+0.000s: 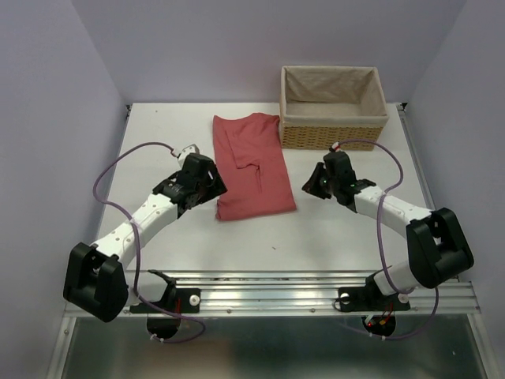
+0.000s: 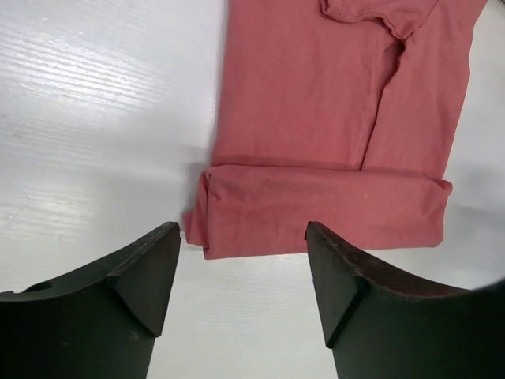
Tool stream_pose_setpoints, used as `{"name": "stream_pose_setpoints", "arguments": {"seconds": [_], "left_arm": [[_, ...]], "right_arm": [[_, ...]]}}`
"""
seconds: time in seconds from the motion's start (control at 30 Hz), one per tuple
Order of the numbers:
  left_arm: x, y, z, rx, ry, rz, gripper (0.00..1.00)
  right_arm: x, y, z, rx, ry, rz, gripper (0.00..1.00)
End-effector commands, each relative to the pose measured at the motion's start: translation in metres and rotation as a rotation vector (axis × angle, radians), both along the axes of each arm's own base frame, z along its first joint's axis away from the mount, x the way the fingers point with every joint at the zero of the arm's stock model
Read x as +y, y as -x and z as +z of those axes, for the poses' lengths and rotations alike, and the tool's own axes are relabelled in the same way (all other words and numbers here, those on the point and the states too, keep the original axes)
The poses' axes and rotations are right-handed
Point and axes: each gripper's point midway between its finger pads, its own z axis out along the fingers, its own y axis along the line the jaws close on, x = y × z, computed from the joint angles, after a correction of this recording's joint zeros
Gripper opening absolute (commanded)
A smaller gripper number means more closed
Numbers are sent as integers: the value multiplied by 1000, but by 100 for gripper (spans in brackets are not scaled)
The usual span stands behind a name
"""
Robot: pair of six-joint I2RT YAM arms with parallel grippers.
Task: Roll the t-shirts
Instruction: Roll the T-shirt to the center of the board.
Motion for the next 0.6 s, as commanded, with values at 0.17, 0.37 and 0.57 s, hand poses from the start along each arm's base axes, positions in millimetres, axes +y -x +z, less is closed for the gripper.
{"name": "stream_pose_setpoints", "arguments": {"seconds": [0.17,0.37,0.57], "left_arm": [[26,31,-36,20,44,150,76],[8,44,-63,65,180,80,76],[-5,51,-84,101,289,96,73]], "right_arm": [[23,32,-3,73,-277,103,59],[21,42,-25,127,-381,19,59],[20,43,-40,156,-418,-35,58]]}}
